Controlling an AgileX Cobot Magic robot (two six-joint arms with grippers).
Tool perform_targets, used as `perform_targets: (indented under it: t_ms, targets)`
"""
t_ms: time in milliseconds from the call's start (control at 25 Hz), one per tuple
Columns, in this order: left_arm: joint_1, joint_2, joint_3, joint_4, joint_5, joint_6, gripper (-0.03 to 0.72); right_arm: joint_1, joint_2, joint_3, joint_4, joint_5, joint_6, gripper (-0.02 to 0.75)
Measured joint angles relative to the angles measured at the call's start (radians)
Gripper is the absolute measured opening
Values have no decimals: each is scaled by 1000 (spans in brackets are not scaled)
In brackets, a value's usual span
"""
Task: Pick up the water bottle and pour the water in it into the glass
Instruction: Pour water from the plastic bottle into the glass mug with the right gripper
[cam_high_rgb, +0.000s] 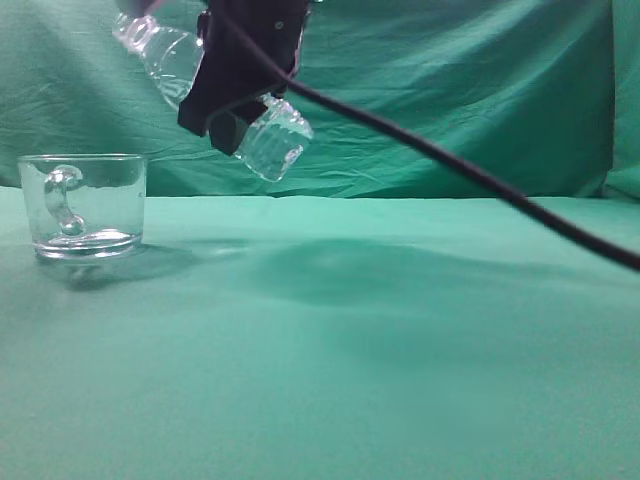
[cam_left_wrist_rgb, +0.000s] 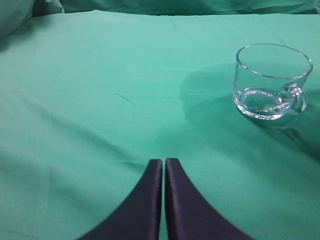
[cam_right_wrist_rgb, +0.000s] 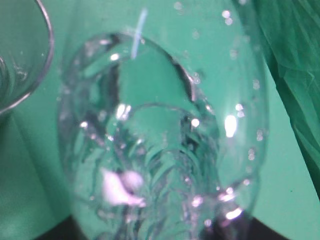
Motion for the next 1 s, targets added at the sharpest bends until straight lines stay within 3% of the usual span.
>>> perform_targets:
  t_ms: [240, 600, 1000]
  targets:
    - [0, 0, 0, 0, 0, 0, 0, 2, 25, -10, -99, 27, -28, 303]
    - [0, 0, 0, 0, 0, 0, 0, 26, 25, -10, -393, 58, -31, 303]
    - [0, 0, 0, 0, 0, 0, 0, 33, 25, -10, -424, 59, -31, 303]
